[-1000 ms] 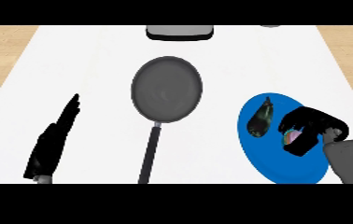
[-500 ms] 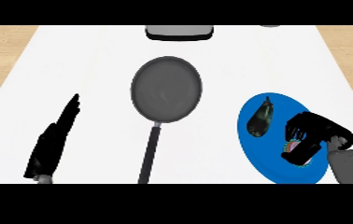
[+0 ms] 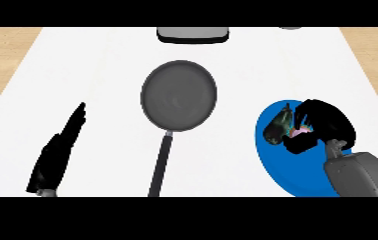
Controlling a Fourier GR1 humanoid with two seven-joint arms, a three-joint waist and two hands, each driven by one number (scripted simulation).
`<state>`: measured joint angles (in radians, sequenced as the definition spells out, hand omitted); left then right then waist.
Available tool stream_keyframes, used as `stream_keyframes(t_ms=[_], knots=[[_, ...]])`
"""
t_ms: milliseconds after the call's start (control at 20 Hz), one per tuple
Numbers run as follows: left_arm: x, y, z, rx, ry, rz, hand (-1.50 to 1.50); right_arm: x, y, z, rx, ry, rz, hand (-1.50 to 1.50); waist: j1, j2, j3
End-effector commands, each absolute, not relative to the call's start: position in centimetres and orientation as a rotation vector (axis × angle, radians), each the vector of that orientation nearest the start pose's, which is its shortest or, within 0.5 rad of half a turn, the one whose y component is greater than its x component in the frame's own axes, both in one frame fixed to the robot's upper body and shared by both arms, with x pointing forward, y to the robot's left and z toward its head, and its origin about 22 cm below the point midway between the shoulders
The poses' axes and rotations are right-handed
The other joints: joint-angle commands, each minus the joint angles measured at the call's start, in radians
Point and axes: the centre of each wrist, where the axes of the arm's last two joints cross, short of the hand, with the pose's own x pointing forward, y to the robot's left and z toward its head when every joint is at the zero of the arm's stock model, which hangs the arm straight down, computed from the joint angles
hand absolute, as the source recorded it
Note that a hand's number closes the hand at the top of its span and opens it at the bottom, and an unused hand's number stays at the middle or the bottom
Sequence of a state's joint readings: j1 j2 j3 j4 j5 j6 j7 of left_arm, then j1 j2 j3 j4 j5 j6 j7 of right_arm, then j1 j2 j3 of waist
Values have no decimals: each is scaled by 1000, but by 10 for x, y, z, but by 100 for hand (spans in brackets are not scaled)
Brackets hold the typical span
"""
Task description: Pick the cupcake from the plate and place it in the pan
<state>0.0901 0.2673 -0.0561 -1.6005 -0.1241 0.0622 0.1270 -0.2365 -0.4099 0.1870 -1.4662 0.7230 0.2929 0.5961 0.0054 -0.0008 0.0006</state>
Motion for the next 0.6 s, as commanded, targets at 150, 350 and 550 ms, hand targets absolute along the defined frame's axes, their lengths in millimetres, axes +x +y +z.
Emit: stream_keyframes(t_ms=[150, 350, 550], knots=[[226, 273, 4, 323, -1384, -259, 0, 308, -225, 117, -1175, -1395, 876, 150, 2, 1, 0], [221, 278, 13, 329, -1385, -266, 0, 307, -203, 109, -1195, -1487, 932, 150, 5, 1, 0], [215, 276, 10, 328, -1390, -273, 0, 336, -172, 125, -1091, -1586, 870, 150, 11, 3, 0]])
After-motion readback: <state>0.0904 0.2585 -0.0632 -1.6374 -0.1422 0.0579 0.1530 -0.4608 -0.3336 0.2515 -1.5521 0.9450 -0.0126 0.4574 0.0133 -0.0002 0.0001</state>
